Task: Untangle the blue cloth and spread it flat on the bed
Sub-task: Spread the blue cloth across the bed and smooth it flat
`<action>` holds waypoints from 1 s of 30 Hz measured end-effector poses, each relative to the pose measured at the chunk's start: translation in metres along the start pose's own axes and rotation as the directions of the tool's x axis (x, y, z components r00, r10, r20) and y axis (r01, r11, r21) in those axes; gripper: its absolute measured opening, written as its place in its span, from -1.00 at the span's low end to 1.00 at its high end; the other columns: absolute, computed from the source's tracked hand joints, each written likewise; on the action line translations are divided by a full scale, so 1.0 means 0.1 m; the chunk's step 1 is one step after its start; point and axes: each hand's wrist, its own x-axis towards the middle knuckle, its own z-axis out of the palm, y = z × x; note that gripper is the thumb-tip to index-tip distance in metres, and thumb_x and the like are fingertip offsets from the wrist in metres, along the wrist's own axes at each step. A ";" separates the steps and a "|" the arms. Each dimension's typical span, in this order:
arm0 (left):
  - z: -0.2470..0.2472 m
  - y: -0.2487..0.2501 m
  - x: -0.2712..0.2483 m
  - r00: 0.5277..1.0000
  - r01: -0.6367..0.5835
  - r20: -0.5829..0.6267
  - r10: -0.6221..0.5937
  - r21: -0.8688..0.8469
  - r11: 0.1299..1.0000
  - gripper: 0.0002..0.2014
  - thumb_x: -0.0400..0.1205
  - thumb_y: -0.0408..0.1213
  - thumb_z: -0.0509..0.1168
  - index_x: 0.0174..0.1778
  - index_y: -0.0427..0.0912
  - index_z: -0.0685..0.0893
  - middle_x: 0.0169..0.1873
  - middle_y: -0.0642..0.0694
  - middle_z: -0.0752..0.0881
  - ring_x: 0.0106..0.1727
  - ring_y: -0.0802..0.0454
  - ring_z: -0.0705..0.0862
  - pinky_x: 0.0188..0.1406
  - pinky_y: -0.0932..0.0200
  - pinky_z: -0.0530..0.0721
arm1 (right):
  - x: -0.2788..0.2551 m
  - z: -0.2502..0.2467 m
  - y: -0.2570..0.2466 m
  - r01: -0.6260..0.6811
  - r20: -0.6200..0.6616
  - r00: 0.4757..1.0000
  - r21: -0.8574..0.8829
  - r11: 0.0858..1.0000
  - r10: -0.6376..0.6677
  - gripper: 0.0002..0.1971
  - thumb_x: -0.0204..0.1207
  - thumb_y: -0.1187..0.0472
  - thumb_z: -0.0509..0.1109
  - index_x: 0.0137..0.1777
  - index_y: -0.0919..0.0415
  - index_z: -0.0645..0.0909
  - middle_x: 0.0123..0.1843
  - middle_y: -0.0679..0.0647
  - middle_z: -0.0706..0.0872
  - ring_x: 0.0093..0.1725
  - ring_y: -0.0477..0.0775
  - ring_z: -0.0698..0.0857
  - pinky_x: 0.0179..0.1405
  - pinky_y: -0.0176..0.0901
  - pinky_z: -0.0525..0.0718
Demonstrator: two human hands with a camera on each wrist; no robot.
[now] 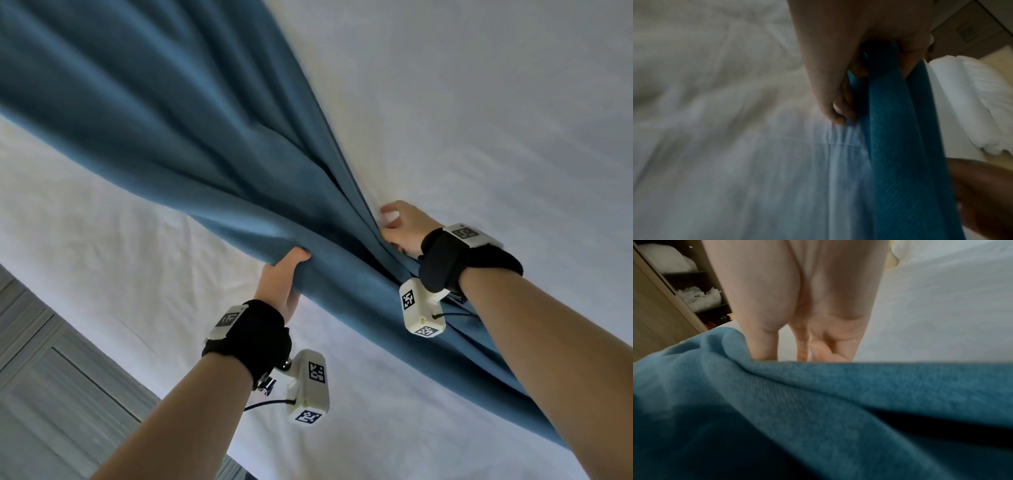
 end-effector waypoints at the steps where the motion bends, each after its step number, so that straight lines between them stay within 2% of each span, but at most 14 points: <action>1: 0.05 0.01 0.01 1.000 0.008 0.009 -0.008 -0.003 1.000 -0.71 0.55 -0.42 0.30 0.19 -0.26 0.64 0.11 -0.19 0.76 0.13 -0.12 0.73 0.08 0.04 0.71 | 0.00 -0.01 0.00 0.005 0.029 1.000 -0.017 1.000 -0.004 -0.57 0.56 0.28 0.27 0.44 0.20 0.41 -0.01 0.15 0.62 -0.38 -0.02 0.54 -0.40 -0.29 0.52; 3: 0.09 -0.01 0.02 1.000 0.002 0.007 -0.002 0.019 1.000 -0.79 0.54 -0.42 0.33 0.08 -0.21 0.68 0.06 -0.15 0.79 0.07 -0.07 0.76 -0.01 0.09 0.72 | -0.01 -0.02 0.00 0.037 0.040 0.999 -0.136 0.990 -0.032 -0.65 0.57 0.30 0.24 0.35 0.26 0.55 -0.13 0.12 0.64 -0.31 0.04 0.58 -0.41 -0.41 0.53; 6: 0.06 -0.05 0.00 0.999 -0.024 -0.027 0.027 0.125 0.992 -0.82 0.49 -0.36 0.44 0.00 -0.17 0.70 0.01 -0.10 0.81 0.04 -0.01 0.78 0.00 0.12 0.72 | 0.01 -0.10 -0.02 0.019 -0.121 0.991 -0.289 0.957 -0.056 -0.73 0.57 0.31 0.24 0.22 0.28 0.64 0.09 0.29 0.75 0.08 0.29 0.72 0.07 -0.13 0.67; 8: -0.01 -0.07 -0.04 0.998 -0.043 -0.035 0.055 0.269 0.962 -0.86 0.47 -0.30 0.48 -0.09 -0.07 0.70 -0.08 0.01 0.81 -0.04 0.12 0.78 -0.07 0.16 0.74 | 0.07 -0.28 0.03 -0.054 -0.276 0.961 -0.243 0.969 -0.015 -0.78 0.54 0.31 0.29 0.13 0.28 0.64 0.02 0.35 0.79 0.01 0.28 0.78 0.08 -0.04 0.71; 10: -0.09 -0.07 -0.11 0.997 -0.057 -0.020 0.072 0.417 0.907 -0.88 0.47 -0.23 0.48 -0.16 0.02 0.67 -0.23 0.21 0.80 -0.20 0.30 0.78 -0.29 0.27 0.74 | 0.12 -0.51 0.10 -0.103 -0.415 0.909 -0.141 0.985 0.036 -0.79 0.52 0.29 0.33 0.13 0.27 0.62 -0.01 0.35 0.80 -0.02 0.24 0.80 0.00 -0.10 0.72; 11: -0.14 -0.07 -0.14 0.997 -0.050 -0.020 0.068 0.483 0.874 -0.87 0.47 -0.19 0.48 -0.14 0.03 0.66 -0.22 0.23 0.79 -0.19 0.30 0.77 -0.34 0.26 0.74 | 0.14 -0.62 0.14 -0.107 -0.498 0.867 -0.116 0.987 0.035 -0.80 0.53 0.28 0.32 0.13 0.26 0.62 0.01 0.32 0.80 -0.06 0.22 0.79 -0.09 -0.16 0.70; 13: -0.22 -0.09 -0.20 0.998 -0.015 -0.041 0.051 0.605 0.796 -0.75 0.49 -0.10 0.45 0.04 -0.03 0.64 -0.03 0.10 0.76 0.00 0.14 0.73 -0.32 0.17 0.75 | 0.15 -0.76 0.19 -0.091 -0.651 0.759 -0.111 0.990 -0.003 -0.82 0.58 0.26 0.27 0.12 0.24 0.62 0.04 0.28 0.78 -0.13 0.19 0.76 -0.25 -0.20 0.66; 15: -0.31 -0.11 -0.25 0.997 0.048 -0.075 0.004 0.679 0.732 -0.60 0.50 -0.02 0.41 0.21 -0.07 0.57 0.10 0.03 0.70 0.09 0.03 0.68 -0.35 0.15 0.73 | 0.16 -0.75 0.23 -0.018 -0.709 0.704 -0.073 0.997 -0.039 -0.77 0.60 0.29 0.19 0.16 0.25 0.61 0.13 0.30 0.74 0.02 0.30 0.74 -0.01 0.03 0.70; 17: -0.41 -0.13 -0.30 0.994 0.108 -0.095 -0.057 0.699 0.707 -0.58 0.51 0.03 0.37 0.22 -0.05 0.54 0.11 0.04 0.68 0.12 -0.02 0.67 -0.35 0.14 0.72 | 0.15 -0.63 0.25 0.034 -0.668 0.741 -0.063 0.997 -0.067 -0.70 0.59 0.31 0.20 0.28 0.27 0.57 0.28 0.31 0.63 0.23 0.33 0.64 0.23 0.06 0.55; 20: -0.49 -0.12 -0.33 0.992 0.126 -0.094 -0.085 0.683 0.720 -0.69 0.53 0.01 0.35 0.10 -0.06 0.58 0.08 0.01 0.70 0.12 -0.06 0.70 -0.33 0.11 0.76 | 0.06 -0.33 0.31 0.018 -0.416 0.907 -0.105 0.994 -0.060 -0.51 0.54 0.31 0.31 0.48 0.26 0.39 0.50 0.27 0.42 0.45 0.27 0.46 0.42 -0.04 0.35; 22: -0.53 -0.12 -0.34 0.994 0.109 -0.078 -0.076 0.689 0.717 -0.81 0.55 -0.06 0.34 -0.01 -0.04 0.61 0.01 0.01 0.72 0.04 -0.02 0.75 -0.29 0.08 0.78 | -0.01 -0.18 0.35 0.020 -0.301 0.951 -0.147 0.989 -0.064 -0.41 0.53 0.32 0.32 0.55 0.24 0.27 0.58 0.23 0.31 0.53 0.24 0.35 0.47 -0.06 0.29; 25: -0.64 -0.12 -0.40 0.996 0.088 -0.059 -0.068 0.800 0.593 -0.92 0.55 -0.14 0.31 -0.12 -0.05 0.64 -0.21 0.02 0.76 -0.20 0.09 0.81 -0.32 0.15 0.73 | -0.06 -0.19 0.39 -0.025 -0.301 0.950 -0.332 0.943 -0.081 -0.31 0.51 0.27 0.34 0.60 0.29 0.13 0.65 0.24 0.15 0.61 0.27 0.18 0.58 0.06 0.19; 27: -0.74 -0.13 -0.47 0.994 0.092 -0.055 -0.089 0.865 0.494 -0.89 0.54 -0.16 0.29 -0.10 -0.07 0.66 -0.31 -0.04 0.79 -0.24 0.05 0.82 -0.39 0.22 0.67 | -0.09 -0.33 0.41 -0.082 -0.388 0.916 -0.427 0.900 -0.101 -0.28 0.47 0.26 0.36 0.59 0.31 0.12 0.66 0.25 0.11 0.61 0.30 0.16 0.59 0.13 0.17; 30: -0.81 -0.11 -0.57 0.989 0.123 -0.069 -0.132 0.879 0.461 -0.90 0.57 -0.18 0.24 -0.11 -0.07 0.64 -0.45 -0.05 0.79 -0.29 -0.03 0.84 -0.45 0.27 0.62 | -0.16 -0.59 0.46 -0.083 -0.516 0.846 -0.373 0.924 -0.133 -0.27 0.43 0.32 0.34 0.58 0.31 0.13 0.64 0.28 0.14 0.60 0.32 0.19 0.57 0.23 0.22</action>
